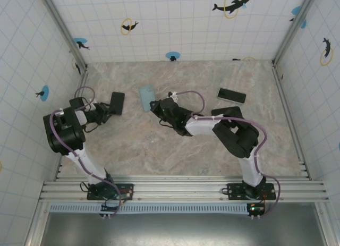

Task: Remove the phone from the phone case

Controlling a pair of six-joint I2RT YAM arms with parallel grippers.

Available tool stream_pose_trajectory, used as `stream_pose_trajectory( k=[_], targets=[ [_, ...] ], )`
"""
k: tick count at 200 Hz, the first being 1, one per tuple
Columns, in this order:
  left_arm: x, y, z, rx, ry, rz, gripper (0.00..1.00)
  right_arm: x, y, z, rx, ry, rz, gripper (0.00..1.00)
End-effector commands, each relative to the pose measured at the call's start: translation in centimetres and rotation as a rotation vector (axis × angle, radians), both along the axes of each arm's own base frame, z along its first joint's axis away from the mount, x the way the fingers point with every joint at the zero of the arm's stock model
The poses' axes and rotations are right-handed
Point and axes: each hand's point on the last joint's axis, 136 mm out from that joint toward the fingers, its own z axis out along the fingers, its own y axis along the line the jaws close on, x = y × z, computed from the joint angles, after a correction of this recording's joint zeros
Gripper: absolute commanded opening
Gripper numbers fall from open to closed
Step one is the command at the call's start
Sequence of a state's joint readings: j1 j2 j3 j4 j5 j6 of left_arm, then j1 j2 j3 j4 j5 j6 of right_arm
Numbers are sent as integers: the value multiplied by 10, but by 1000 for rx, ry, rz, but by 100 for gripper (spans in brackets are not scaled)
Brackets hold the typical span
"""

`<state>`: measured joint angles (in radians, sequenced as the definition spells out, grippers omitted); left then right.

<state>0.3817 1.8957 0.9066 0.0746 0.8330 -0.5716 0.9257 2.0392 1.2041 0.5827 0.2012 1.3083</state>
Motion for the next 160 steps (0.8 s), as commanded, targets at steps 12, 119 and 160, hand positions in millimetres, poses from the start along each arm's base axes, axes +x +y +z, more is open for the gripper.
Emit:
stream_pose_trajectory(
  k=[12,119,160],
  targets=[
    [-26,12,-26,122,150,-4,56,0,11,3,-5,-20,5,4],
    [-26,36,6,328,147,-28,62,4,22,-18,-114,-28,-25,6],
    [-25,32,38,314,84,-11,63,12,32,-36,-182,-47,-61,6]
  ],
)
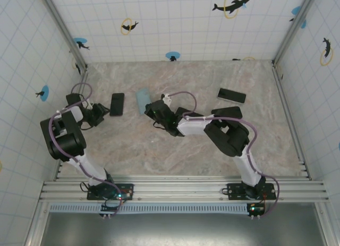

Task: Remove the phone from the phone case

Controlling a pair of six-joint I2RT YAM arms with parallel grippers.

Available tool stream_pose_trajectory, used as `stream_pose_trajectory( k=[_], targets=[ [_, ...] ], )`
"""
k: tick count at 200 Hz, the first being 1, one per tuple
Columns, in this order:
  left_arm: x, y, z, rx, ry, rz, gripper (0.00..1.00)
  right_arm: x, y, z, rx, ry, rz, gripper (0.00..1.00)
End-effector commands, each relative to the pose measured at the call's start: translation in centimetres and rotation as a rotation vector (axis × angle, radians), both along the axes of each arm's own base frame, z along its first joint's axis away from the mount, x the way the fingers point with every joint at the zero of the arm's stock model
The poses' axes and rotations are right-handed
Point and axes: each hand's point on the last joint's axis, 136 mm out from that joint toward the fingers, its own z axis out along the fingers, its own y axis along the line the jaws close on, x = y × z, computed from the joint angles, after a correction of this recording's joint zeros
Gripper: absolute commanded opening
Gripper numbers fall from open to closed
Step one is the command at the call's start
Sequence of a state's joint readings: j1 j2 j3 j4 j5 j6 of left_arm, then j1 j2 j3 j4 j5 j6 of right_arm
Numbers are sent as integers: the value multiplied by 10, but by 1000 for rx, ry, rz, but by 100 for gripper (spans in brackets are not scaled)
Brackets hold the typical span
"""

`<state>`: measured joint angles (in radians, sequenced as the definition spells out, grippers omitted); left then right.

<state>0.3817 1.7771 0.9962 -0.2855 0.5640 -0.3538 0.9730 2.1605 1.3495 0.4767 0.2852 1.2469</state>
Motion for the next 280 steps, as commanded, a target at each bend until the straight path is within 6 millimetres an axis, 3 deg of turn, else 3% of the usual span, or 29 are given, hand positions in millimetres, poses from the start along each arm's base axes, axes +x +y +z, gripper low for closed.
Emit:
stream_pose_trajectory(
  k=[1,30,36,39,107,133,173,243,280],
  targets=[
    [-1,3,30,24,-47,2,63,11,6,-8,-58,-35,-51,6],
    [-5,-4,52,-1,-99,8,64,19,17,-13,-78,-53,-67,7],
    [-5,-6,59,-5,-113,8,64,20,19,-27,-103,-45,-69,7],
    [-11,-8,53,-16,-96,11,64,22,20,-27,-105,-49,-71,7],
    [-34,-26,79,-56,-168,17,66,38,49,-56,-136,-54,-70,8],
    [-41,-30,84,-63,-188,19,68,40,64,-56,-145,-74,-57,9],
    [-51,-36,84,-80,-191,21,68,40,72,-63,-140,-75,-69,13],
    [-51,-39,81,-98,-189,15,69,38,86,-62,-150,-106,-26,26],
    [-49,-38,82,-98,-190,11,69,40,87,-47,-200,-178,14,31]
  ],
)
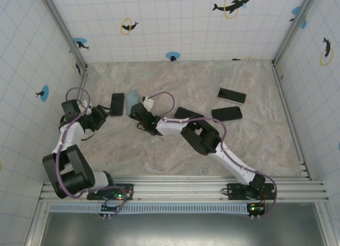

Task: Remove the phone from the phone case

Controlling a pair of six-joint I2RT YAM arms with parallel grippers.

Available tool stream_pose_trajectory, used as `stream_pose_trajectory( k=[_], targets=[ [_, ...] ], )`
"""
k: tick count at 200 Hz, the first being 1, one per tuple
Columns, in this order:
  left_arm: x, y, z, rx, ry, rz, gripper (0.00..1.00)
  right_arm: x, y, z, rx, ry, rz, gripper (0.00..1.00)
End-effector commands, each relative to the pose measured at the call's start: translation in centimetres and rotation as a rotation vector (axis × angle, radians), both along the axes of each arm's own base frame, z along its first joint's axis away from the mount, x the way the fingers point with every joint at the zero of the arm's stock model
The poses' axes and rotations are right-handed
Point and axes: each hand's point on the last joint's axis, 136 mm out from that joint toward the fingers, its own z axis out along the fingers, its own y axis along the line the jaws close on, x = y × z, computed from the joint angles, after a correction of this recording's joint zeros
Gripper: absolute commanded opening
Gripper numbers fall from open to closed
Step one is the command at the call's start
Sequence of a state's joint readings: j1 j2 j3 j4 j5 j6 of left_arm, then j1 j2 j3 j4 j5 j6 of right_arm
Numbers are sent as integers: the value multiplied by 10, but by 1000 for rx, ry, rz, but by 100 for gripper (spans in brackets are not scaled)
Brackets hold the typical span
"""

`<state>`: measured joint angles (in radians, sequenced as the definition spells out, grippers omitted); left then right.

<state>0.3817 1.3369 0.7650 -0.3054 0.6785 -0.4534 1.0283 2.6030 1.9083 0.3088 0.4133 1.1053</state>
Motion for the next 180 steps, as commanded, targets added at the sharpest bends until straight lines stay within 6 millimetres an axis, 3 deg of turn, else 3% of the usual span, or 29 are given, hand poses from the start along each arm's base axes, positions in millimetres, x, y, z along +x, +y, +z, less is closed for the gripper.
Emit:
stream_pose_trajectory(
  k=[1,46,114,156,180],
  targets=[
    [4,0,6,-17,-17,-5,69,6,8,21,-30,-84,26,32],
    [6,0,4,-22,-15,-10,69,8,4,42,-157,-184,81,40],
    [10,1,8,-24,-27,-15,69,3,-1,36,-307,-237,163,48],
    [11,0,7,-28,-26,-20,69,-1,1,22,-340,-240,224,55],
    [12,0,10,-31,-33,-23,69,4,4,33,-313,-258,252,56]
  ],
)
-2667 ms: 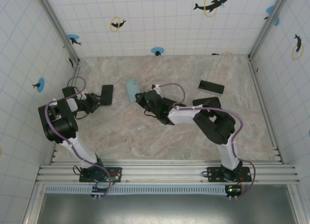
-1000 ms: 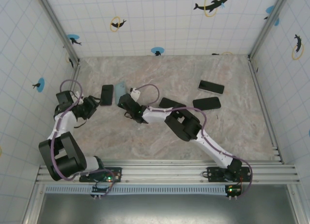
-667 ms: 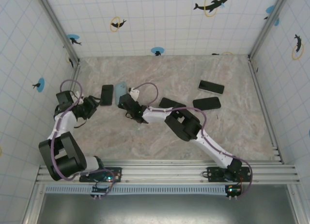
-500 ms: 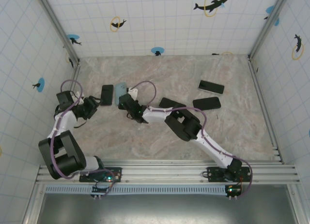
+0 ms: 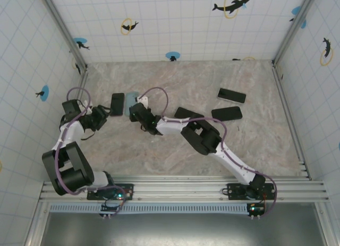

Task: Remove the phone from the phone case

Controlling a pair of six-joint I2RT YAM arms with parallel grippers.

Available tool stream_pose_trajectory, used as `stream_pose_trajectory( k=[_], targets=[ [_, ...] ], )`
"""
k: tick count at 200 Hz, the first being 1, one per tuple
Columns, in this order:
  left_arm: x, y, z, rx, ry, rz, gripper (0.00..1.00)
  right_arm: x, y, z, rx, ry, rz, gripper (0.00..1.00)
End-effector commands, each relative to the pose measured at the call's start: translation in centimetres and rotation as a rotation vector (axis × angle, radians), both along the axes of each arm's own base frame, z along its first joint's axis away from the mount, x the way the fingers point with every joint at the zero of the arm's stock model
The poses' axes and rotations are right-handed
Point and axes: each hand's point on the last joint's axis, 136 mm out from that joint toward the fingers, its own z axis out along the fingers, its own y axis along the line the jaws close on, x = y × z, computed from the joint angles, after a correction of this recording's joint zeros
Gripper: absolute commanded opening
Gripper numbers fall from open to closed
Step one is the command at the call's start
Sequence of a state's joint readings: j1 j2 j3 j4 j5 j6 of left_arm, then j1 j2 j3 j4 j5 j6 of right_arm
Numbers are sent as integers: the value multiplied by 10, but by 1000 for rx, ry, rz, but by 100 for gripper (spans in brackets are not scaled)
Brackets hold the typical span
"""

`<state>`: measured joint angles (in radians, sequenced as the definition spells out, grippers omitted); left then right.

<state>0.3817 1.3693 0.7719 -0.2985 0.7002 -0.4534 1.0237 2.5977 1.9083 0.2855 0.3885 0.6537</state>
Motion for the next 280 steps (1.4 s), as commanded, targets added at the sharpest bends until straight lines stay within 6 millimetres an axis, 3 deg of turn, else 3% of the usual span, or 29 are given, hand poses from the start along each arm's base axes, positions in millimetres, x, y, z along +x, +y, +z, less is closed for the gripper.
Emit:
stream_pose_trajectory(
  k=[1,34,66,81,84,88,94,117,151,187,223,247,260,280],
  targets=[
    [9,2,14,-8,-43,-10,69,6,5,36,27,-29,49,56],
    [8,1,19,-4,-58,-12,69,14,0,69,22,-67,120,61],
    [5,-1,22,-2,-69,-16,69,11,-14,105,33,-92,236,72],
    [3,-4,25,0,-79,-22,70,9,-30,115,30,-91,273,74],
    [3,-4,25,1,-81,-24,70,8,-33,109,16,-84,280,75],
    [3,-5,26,1,-85,-24,70,7,-39,123,23,-100,289,75],
    [2,-6,28,0,-90,-29,70,3,-49,128,10,-106,311,76],
    [-1,-16,35,-3,-110,-51,72,-8,-85,132,-63,-120,375,77],
    [-5,-40,46,-30,-152,-121,82,-27,-146,129,-114,-101,469,79],
    [-9,-65,53,-19,-168,-182,87,-43,-200,123,-232,-100,532,84],
    [-11,-94,60,-57,-195,-203,88,-58,-253,94,-382,-9,585,86],
    [-15,-114,62,-98,-214,-213,88,-62,-278,77,-450,49,613,86],
    [-17,-125,59,-112,-212,-228,88,-65,-287,68,-485,74,629,93],
    [-17,-135,59,-141,-218,-236,88,-66,-297,54,-524,112,651,93]
  ],
)
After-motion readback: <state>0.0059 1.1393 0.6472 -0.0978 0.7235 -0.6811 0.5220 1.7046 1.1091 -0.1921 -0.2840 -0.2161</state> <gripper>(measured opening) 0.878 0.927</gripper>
